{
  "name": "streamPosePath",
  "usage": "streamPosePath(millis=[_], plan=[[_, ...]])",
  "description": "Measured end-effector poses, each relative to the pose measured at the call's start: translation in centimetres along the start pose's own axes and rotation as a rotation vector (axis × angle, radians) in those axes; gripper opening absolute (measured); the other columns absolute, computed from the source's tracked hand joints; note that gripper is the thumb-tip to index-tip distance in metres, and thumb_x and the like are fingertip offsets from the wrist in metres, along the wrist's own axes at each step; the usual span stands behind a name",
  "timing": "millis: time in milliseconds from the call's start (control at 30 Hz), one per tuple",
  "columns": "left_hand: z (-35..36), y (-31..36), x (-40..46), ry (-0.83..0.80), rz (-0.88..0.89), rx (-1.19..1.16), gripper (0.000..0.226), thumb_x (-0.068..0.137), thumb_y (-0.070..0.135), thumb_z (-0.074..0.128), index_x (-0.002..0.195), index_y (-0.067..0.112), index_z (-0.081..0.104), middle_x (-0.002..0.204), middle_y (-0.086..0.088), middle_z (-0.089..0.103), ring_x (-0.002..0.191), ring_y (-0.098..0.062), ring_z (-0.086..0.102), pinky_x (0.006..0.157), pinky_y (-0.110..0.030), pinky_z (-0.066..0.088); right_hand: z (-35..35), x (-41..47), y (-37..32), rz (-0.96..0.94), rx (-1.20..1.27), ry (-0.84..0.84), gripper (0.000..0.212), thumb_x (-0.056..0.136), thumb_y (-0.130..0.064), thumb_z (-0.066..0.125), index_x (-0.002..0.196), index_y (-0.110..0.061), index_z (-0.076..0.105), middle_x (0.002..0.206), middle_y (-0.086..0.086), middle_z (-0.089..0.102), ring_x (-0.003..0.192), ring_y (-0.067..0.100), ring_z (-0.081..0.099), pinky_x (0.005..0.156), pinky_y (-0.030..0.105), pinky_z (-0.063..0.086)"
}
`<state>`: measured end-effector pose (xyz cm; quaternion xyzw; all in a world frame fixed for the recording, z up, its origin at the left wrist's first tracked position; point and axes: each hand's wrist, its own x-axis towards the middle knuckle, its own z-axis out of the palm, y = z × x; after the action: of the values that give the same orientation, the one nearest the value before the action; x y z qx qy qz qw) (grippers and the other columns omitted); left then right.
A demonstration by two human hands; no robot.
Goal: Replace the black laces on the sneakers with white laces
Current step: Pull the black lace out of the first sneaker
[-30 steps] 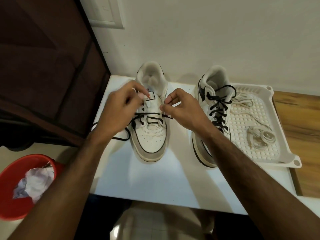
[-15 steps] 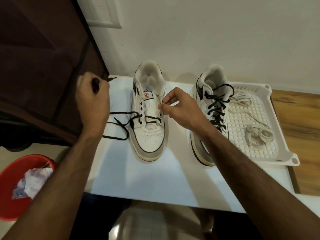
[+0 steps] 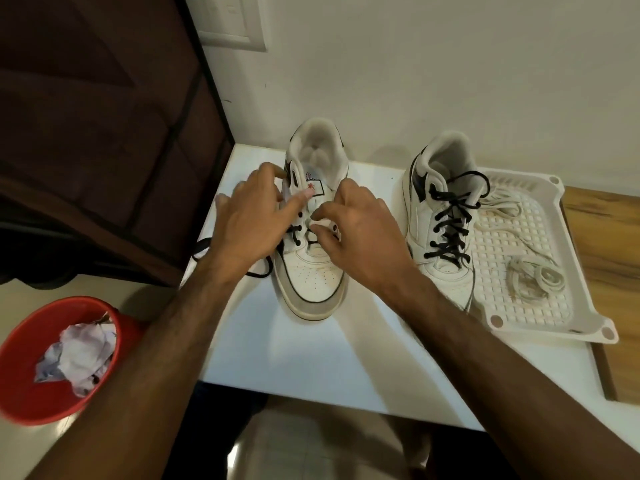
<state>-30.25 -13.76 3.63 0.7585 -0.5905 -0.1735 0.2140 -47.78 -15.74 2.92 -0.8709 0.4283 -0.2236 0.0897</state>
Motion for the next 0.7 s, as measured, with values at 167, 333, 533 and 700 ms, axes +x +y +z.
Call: streamPosePath(millis=[167,333,533,700], plan=[[0.1,-0.2,0.0,-0.020,-0.004,-0.106,0.055,0.090,0.050,0.067,0.134,0.023,0.048,0.120,0.004,0.058,0.101,-0.018,0.063,0.091,-0.041,0.049,0.7,-0.2,-0.4,0.055,0.013,-0.031,0.014,0.089,-0.023,0.073,0.102,-0.022,0.076,0.090,-0.003,0.043,0.083,0.022,0.054,0.071,0.041,0.045],[-0.2,-0.9,0.3,-0.054,-0.003,-0.202,0.049,0.093,0.046,0.063,0.138,0.030,0.051,0.114,0.008,0.061,0.096,-0.016,0.067,0.088,-0.047,0.056,-0.4,0.4,-0.3,0.239,0.343,-0.160,0.005,0.092,-0.023,0.062,0.095,-0.021,0.066,0.094,-0.010,0.041,0.079,0.001,0.049,0.078,0.026,0.041],[-0.2,-1.3,0.6,-0.072,-0.010,-0.238,0.049,0.092,0.047,0.067,0.136,0.031,0.053,0.111,0.009,0.063,0.098,-0.017,0.066,0.091,-0.048,0.055,-5.0,-0.1,3.5,0.307,0.634,-0.430,0.014,0.081,-0.028,0.055,0.083,-0.020,0.065,0.090,-0.007,0.046,0.081,0.008,0.049,0.081,0.025,0.041],[-0.2,-1.1,0.6,-0.061,-0.023,-0.240,0.050,0.091,0.047,0.070,0.135,0.030,0.053,0.111,0.009,0.061,0.098,-0.016,0.065,0.093,-0.047,0.054,-3.7,-0.3,2.2,0.219,0.501,-0.223,0.009,0.095,-0.027,0.066,0.100,-0.021,0.071,0.079,-0.011,0.045,0.069,0.003,0.046,0.068,0.019,0.037]])
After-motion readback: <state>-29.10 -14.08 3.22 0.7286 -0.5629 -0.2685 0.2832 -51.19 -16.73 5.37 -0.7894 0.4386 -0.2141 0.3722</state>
